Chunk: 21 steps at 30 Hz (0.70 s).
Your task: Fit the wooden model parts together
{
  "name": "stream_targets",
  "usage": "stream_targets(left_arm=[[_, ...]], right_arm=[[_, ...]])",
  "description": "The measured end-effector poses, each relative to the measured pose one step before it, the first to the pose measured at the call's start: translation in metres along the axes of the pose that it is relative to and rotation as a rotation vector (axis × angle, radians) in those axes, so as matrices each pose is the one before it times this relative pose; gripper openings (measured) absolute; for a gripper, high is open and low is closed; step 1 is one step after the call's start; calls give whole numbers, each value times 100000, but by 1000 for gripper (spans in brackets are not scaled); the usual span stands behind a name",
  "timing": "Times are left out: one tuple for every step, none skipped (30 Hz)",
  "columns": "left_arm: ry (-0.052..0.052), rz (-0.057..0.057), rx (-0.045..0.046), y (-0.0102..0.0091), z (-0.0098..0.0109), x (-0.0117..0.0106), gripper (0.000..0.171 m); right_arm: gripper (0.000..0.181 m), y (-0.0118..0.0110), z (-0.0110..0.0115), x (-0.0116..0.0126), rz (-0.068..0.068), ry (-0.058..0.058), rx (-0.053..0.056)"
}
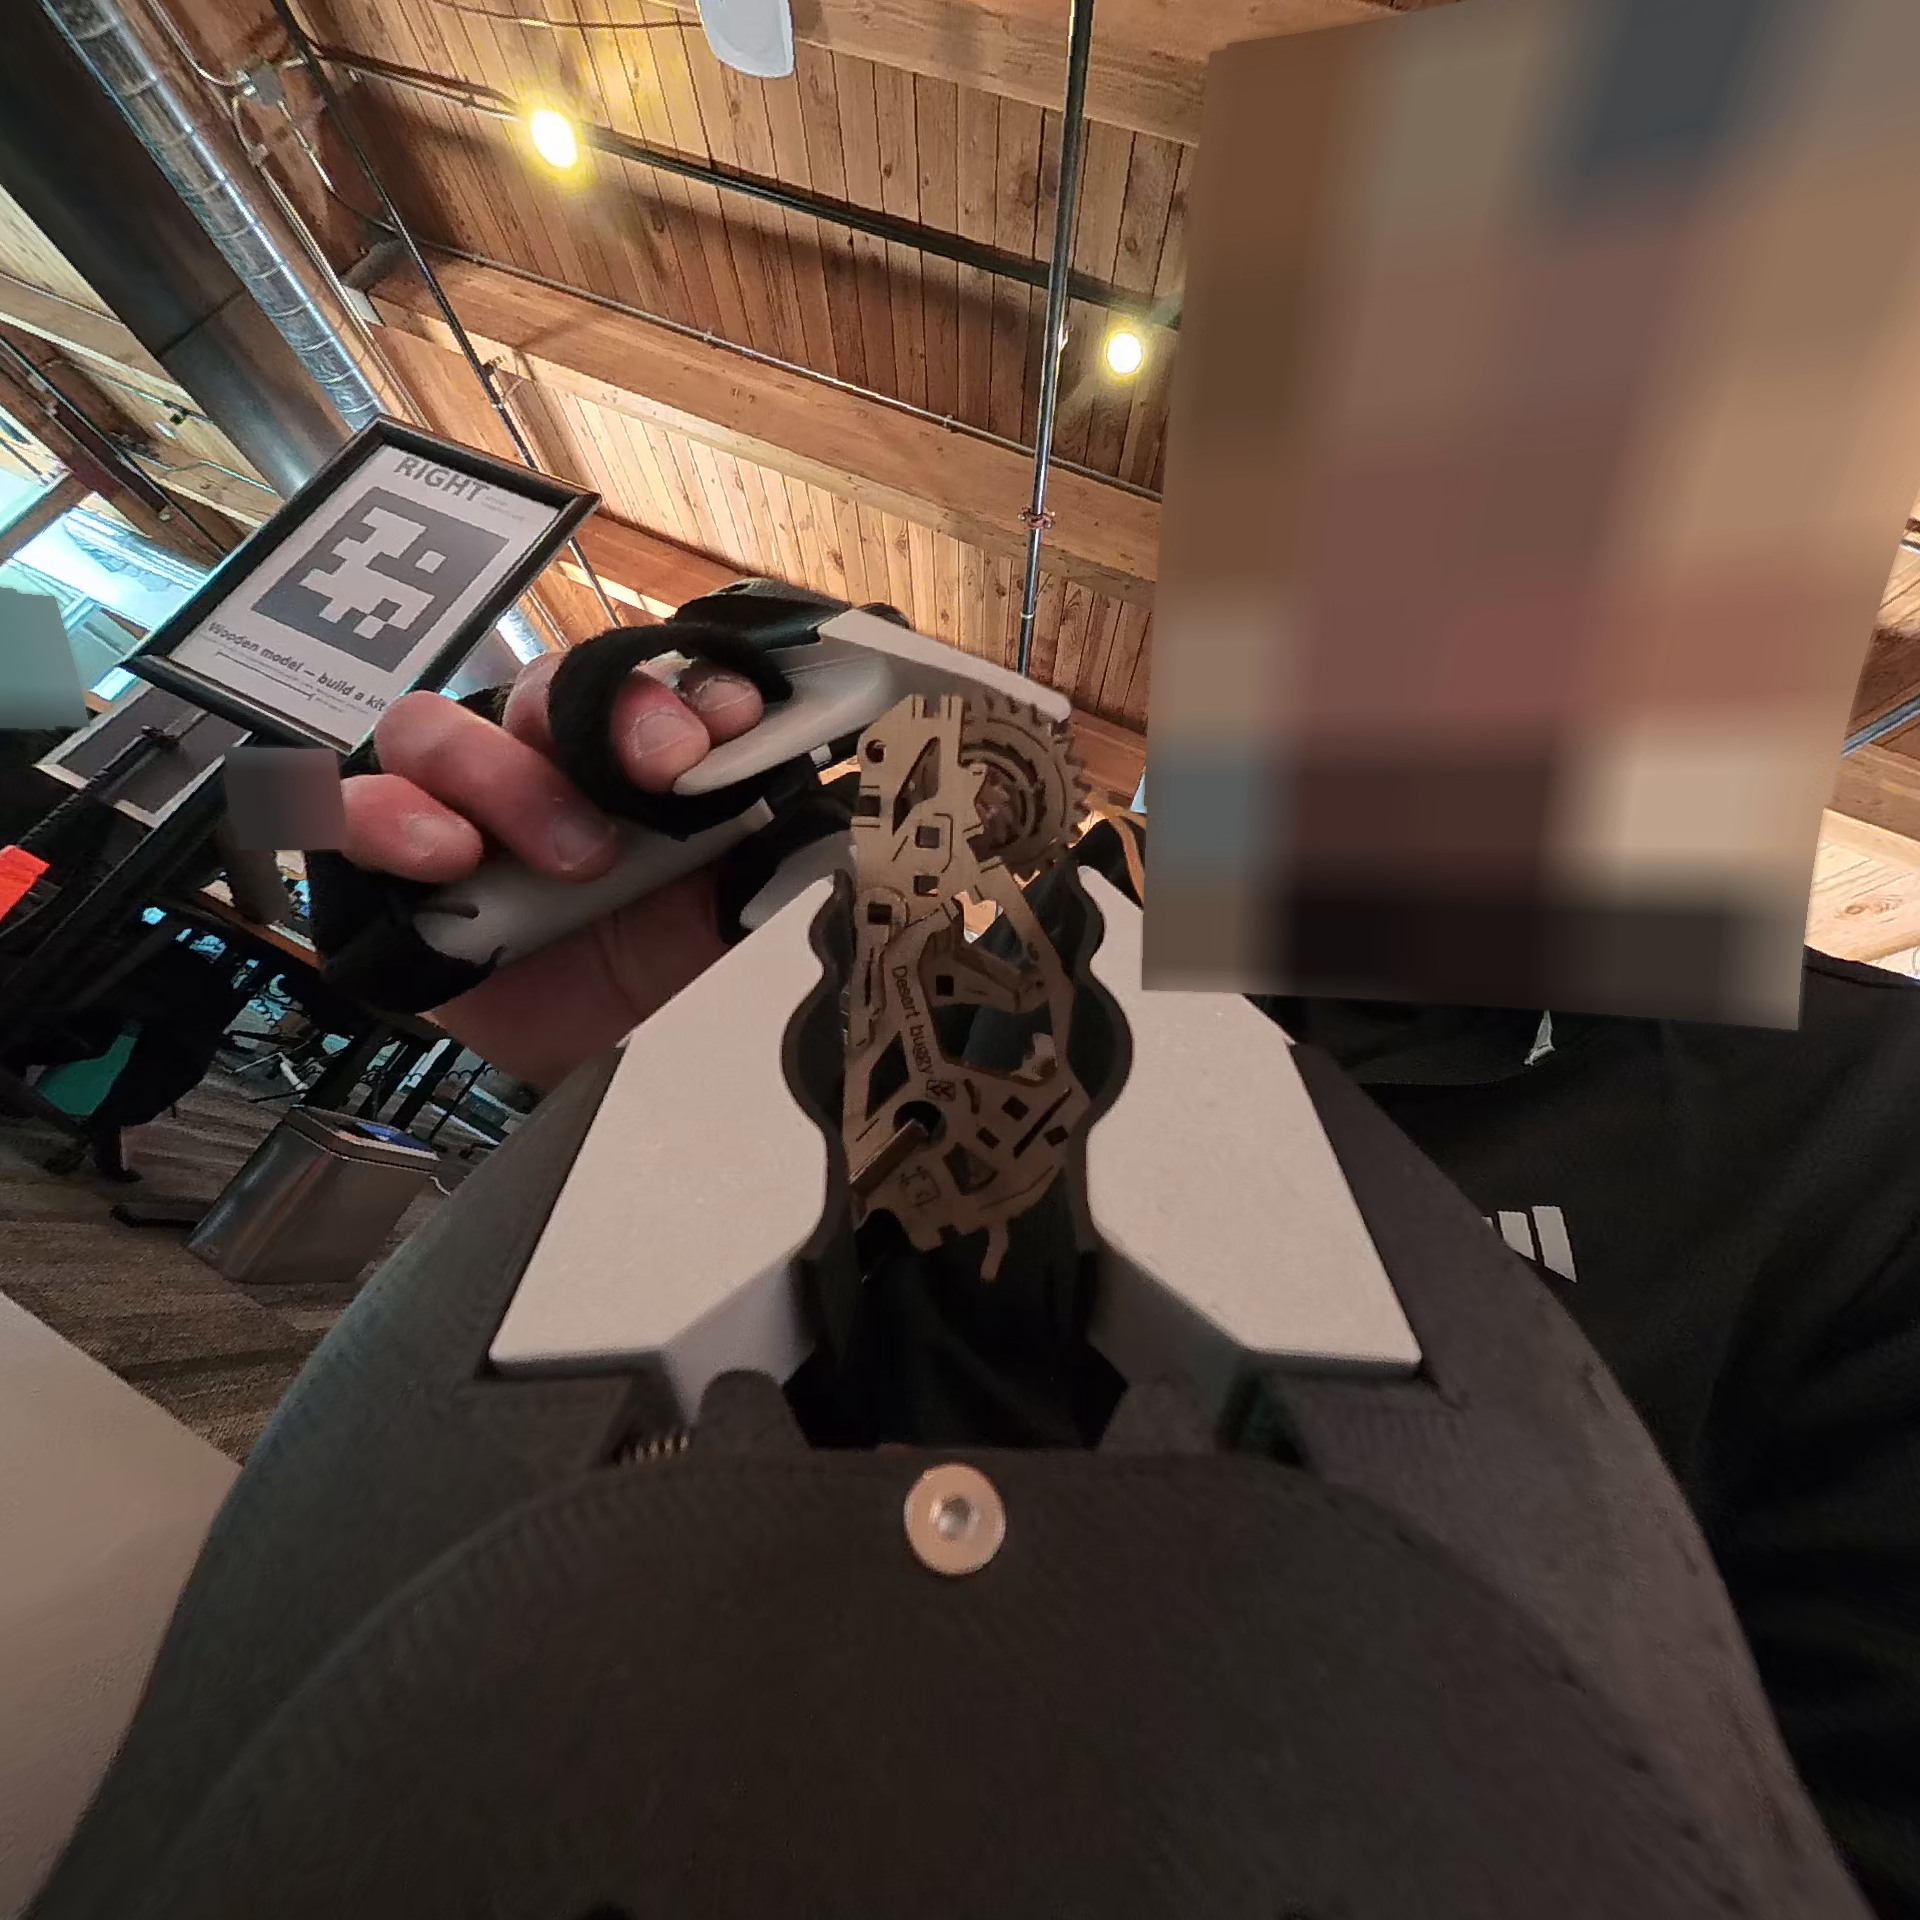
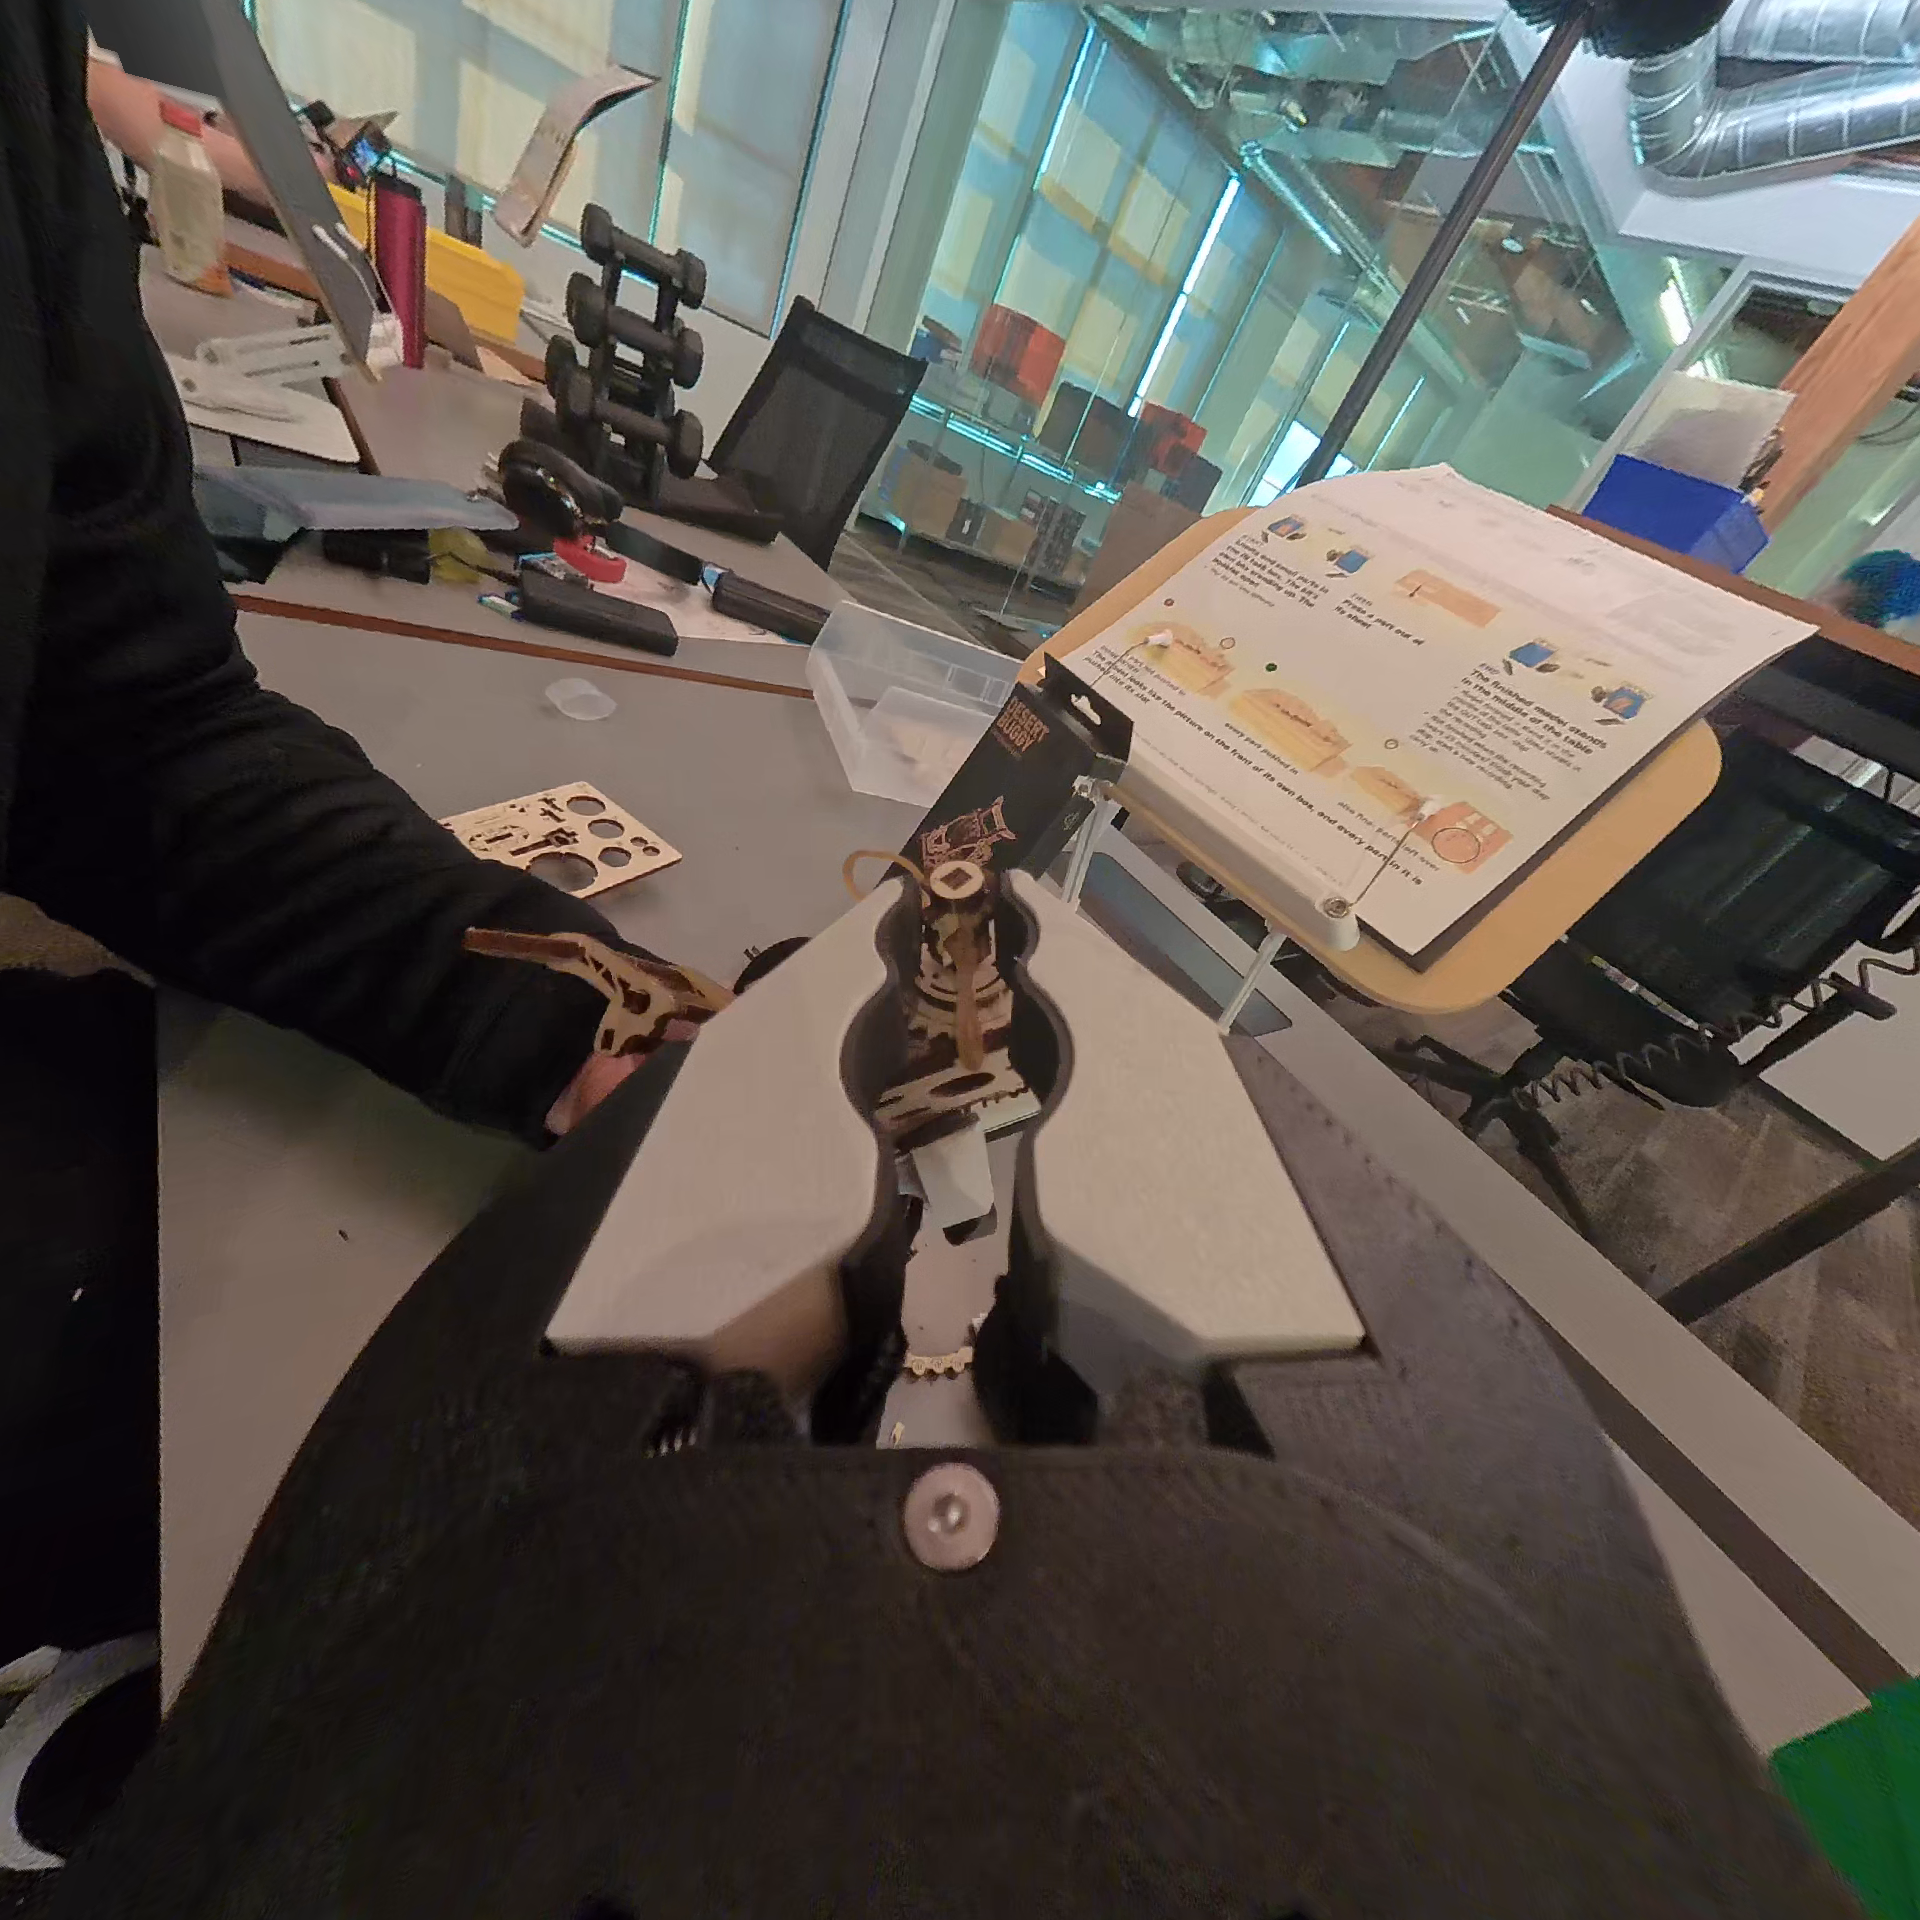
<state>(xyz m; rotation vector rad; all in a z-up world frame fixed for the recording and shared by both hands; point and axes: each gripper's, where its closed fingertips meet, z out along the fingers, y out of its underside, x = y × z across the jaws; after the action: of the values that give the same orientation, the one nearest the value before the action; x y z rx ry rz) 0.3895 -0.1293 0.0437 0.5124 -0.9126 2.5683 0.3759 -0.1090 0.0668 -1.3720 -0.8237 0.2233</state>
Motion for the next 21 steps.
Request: stream_targets(left_arm=[[-57,-173,71,-10,-19,-24,37],[-362,73,-364,70,10,-69,37],[-529,-80,-392,77,12,-105,37],[-327,-211,-44,38,3,-92,37],[-174,-313,308,-32,-26,-67,37],[-448,-265,386,-47,-48,-114,37],[-624,-170,272,-37,-44,-128,37],[-871,5,27,1,-59,-153,37],[-873,-110,68,-9,-53,-154,37],[-1079,-307,-3,9,-65,-212,37],[-863,-173,119,2,-65,-188,37],[-596,-224,423,-68,-52,-124,37],[-924,124,139,-33,-38,-146,37],[-1076,493,-70,-6,-37,-139,37],[-1110,415,69,-40,-41,-136,37],[-1158,258,372,-84,-71,-162,37],[-1661,270,196,-69,-75,-237,37],[-1892,444,-271,7,-75,-276,37],[-1436,191,-154,5,-39,-216,37],[-1155,214,116,-26,-43,-181,37],[-1700,528,-183,32,-66,-264,37]], right_arm=[[10,37,-77,-15,98,-255,222],[10,58,-83,-17,72,-253,142],[11,74,-128,-41,-77,-497,108],[11,120,-126,15,378,-184,60],[10,213,-125,25,497,2,-85],[10,277,-117,92,701,367,-151],[10,217,-110,90,1190,420,494],[10,140,-108,51,1024,340,915],[10,154,-68,48,211,461,427],[10,243,-31,91,-7,694,-610],[10,223,-45,91,139,528,-838],[10,121,-44,90,163,416,-520],[10,102,-61,84,84,363,-545],[10,109,-88,62,156,156,-637],[10,124,-116,78,556,23,-730],[10,175,-141,123,899,136,-721],[10,194,-152,169,874,424,-546],[10,188,-146,170,1199,311,-109],[10,44,-133,126,1708,118,953],[10,-122,-144,164,2373,329,2366],[10,-428,-186,261,3198,677,4327]])
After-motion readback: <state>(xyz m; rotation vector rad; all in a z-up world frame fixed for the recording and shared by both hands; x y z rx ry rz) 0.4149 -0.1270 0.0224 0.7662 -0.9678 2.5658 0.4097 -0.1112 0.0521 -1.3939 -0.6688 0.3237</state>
